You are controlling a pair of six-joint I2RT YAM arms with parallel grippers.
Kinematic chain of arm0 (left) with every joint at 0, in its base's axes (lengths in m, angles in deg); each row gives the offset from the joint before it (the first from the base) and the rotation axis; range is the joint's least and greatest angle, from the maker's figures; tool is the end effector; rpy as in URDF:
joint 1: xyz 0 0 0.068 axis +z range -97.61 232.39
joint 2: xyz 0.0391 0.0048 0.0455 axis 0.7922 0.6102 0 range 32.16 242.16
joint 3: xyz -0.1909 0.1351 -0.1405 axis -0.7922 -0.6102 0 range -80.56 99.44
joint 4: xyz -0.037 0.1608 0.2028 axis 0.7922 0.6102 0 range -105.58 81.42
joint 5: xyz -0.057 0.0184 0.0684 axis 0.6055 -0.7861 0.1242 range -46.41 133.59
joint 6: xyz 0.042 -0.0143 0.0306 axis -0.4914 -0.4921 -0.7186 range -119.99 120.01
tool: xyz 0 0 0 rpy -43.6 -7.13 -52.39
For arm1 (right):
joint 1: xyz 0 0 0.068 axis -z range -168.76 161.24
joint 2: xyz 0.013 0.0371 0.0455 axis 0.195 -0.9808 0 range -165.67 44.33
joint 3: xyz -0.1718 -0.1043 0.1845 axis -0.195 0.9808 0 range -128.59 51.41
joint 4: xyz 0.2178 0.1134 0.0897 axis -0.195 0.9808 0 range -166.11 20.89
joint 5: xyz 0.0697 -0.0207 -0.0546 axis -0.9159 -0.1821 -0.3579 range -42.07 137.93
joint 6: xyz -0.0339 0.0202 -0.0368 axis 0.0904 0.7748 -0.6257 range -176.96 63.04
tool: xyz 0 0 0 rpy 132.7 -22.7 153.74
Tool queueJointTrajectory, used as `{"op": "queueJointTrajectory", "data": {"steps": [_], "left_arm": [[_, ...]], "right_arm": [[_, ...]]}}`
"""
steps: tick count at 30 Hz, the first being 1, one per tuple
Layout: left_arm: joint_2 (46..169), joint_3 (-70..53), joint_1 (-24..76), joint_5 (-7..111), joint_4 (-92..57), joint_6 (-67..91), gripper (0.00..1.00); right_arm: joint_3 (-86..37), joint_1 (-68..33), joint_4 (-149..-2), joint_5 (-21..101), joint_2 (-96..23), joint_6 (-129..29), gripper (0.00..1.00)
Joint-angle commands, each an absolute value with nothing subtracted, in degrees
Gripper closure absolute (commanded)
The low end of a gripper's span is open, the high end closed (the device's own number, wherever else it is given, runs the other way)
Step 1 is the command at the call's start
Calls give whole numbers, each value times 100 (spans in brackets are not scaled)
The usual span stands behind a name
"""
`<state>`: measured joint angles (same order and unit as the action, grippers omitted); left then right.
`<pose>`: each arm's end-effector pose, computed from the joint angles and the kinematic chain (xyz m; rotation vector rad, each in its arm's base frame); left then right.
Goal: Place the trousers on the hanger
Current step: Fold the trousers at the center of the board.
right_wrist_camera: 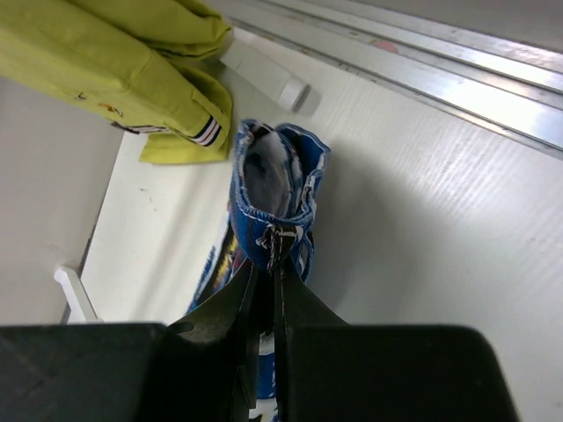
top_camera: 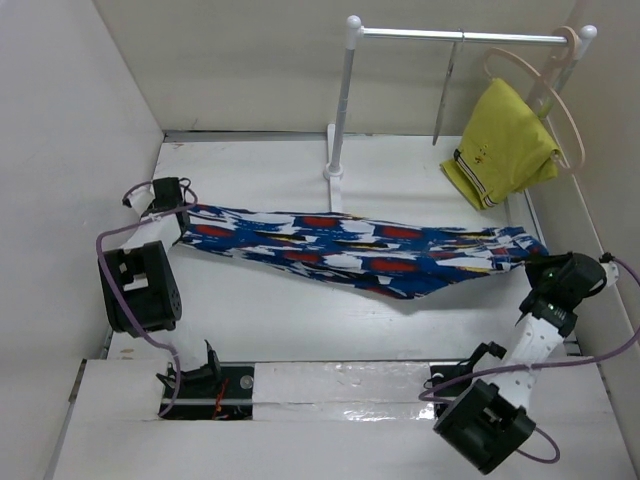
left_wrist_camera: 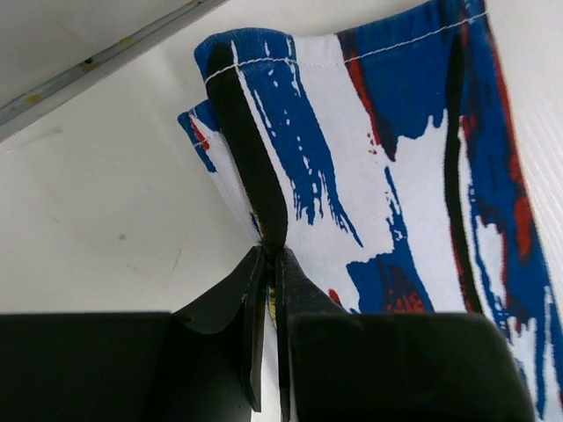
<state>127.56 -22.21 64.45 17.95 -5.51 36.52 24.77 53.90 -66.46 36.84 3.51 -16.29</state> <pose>0.3379 0.0879 0.1989 -1.1356 2.0159 0.3210 0.1311 -0.1116 0.2402 1.2216 1.5613 0.1697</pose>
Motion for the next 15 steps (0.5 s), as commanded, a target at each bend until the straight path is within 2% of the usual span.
{"op": "queueJointTrajectory", "data": {"steps": [1,2,4,11,12,13,15], "left_arm": [[12138,-2438,6531,1115,-583,3691,96],[11963,-2465,6531,1221,-522,3770,88],[11786,-2545,6637,1815,-521,3911,78],[10671,-2668,6093,2565,-889,4017,73],[10565,-2668,5979,2810,-994,4008,75],[10459,-2737,5804,3291,-1135,3965,87],[10108,-2878,4848,3453,-1513,3991,100]], "right_arm": [[1916,5791,-6381,3713,801,-1960,100],[1837,5870,-6206,3651,864,-1995,100],[1609,5871,-6021,3607,935,-2188,100],[1914,5818,-6308,2545,855,-2549,100],[1958,5766,-6353,2273,882,-2575,100],[1985,5687,-6354,2175,917,-2602,100],[2020,5363,-6459,2043,1022,-2637,100]]}}
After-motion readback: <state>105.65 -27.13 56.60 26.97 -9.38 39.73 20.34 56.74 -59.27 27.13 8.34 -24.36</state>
